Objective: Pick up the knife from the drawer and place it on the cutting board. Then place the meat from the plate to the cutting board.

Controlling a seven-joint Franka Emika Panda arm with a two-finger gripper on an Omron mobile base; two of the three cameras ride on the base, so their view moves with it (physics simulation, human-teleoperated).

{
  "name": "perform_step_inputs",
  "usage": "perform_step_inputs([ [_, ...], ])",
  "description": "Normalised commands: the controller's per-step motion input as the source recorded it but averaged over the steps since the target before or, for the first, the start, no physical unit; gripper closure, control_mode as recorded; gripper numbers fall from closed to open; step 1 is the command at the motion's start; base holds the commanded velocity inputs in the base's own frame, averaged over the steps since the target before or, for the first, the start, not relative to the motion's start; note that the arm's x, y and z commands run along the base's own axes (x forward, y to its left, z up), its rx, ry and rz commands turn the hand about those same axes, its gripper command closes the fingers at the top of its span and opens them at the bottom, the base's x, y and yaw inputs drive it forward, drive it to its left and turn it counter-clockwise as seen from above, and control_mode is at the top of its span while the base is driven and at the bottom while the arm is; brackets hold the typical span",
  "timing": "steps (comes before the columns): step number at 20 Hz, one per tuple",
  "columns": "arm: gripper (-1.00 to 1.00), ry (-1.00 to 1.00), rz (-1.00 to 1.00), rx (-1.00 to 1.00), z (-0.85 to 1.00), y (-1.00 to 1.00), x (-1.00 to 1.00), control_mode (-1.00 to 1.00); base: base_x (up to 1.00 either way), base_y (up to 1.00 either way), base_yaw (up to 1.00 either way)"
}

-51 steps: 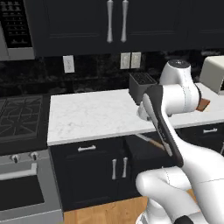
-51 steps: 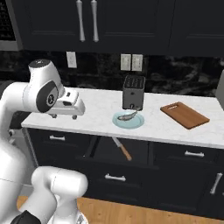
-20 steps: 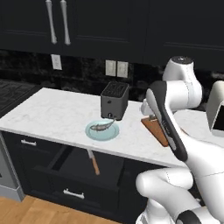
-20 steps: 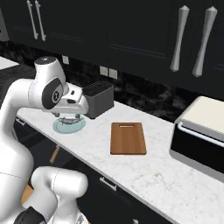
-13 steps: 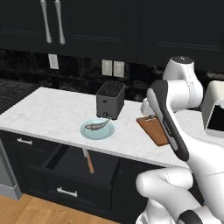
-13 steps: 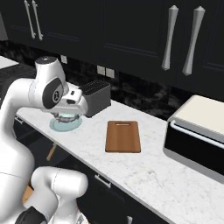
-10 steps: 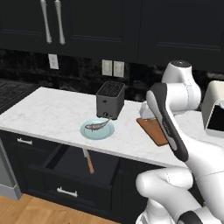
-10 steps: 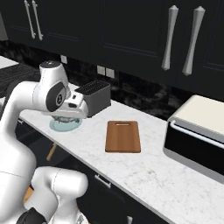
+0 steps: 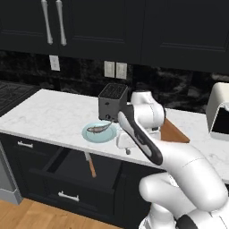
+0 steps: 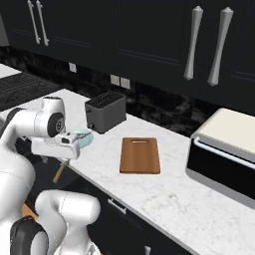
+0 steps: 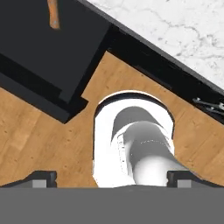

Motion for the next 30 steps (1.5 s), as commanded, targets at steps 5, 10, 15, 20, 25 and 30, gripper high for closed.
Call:
perform_step_inputs([
  [5, -1.0, 0.13, -0.02, -0.03, -1.0, 0.97, 0.07, -1.0, 0.0, 0.0, 0.0],
  [10, -1.0, 0.0, -0.11, -0.04, -0.83, 0.76, 0.53, -1.0, 0.0, 0.0, 0.0],
  [15, -1.0, 0.0, -0.08, -0.03, -0.74, 0.55, 0.48, -1.0, 0.0, 0.0, 0.0],
  [20, -1.0, 0.0, -0.05, -0.01, -0.71, 0.48, 0.08, -1.0, 0.0, 0.0, 0.0],
  [25, -1.0, 0.0, -0.01, 0.0, -0.41, 0.78, -0.83, -1.0, 0.0, 0.0, 0.0],
  [30, -1.0, 0.03, 0.0, 0.0, -0.07, 0.93, -1.0, -1.0, 0.0, 0.0, 0.0],
])
